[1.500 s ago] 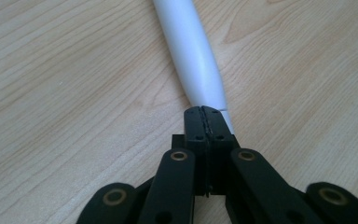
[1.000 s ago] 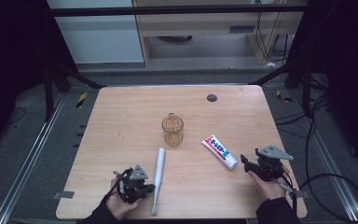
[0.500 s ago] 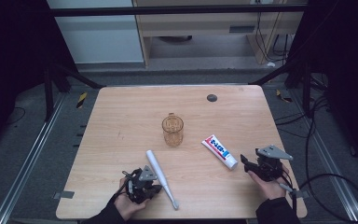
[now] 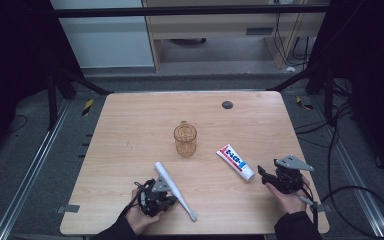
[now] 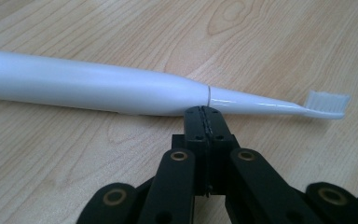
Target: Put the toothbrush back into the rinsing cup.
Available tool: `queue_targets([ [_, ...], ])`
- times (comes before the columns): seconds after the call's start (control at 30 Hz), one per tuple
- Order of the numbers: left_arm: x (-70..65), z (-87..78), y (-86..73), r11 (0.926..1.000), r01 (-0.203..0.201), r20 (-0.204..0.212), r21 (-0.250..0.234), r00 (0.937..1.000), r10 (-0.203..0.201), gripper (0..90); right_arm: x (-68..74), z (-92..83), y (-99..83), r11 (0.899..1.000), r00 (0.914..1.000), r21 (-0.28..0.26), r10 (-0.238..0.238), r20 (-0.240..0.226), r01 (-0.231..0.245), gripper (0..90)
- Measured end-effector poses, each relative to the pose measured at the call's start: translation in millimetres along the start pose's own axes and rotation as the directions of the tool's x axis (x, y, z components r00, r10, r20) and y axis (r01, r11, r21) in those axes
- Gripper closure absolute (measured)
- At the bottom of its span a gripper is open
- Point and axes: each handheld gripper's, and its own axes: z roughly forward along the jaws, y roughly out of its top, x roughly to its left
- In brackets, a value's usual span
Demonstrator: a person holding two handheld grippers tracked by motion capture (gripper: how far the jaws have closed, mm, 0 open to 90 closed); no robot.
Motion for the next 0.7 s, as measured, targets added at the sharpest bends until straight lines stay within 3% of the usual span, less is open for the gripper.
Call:
queue_targets([
  [0.43,-0.6,5.9,2.7,1.0,-0.005,0.0,0.006,1.0,0.005,89.6,-0.2,0.5,-0.1,1.0,1.0,-0.002,-0.008,0.0,0.008,34.6],
  [0.7,3.5,-8.1,6.3,0.9989,0.009,0.002,-0.047,1.0,-0.009,89.6,-0.3,-0.1,-0.2,1.0,1.0,-0.003,-0.005,0.001,0.005,34.6],
])
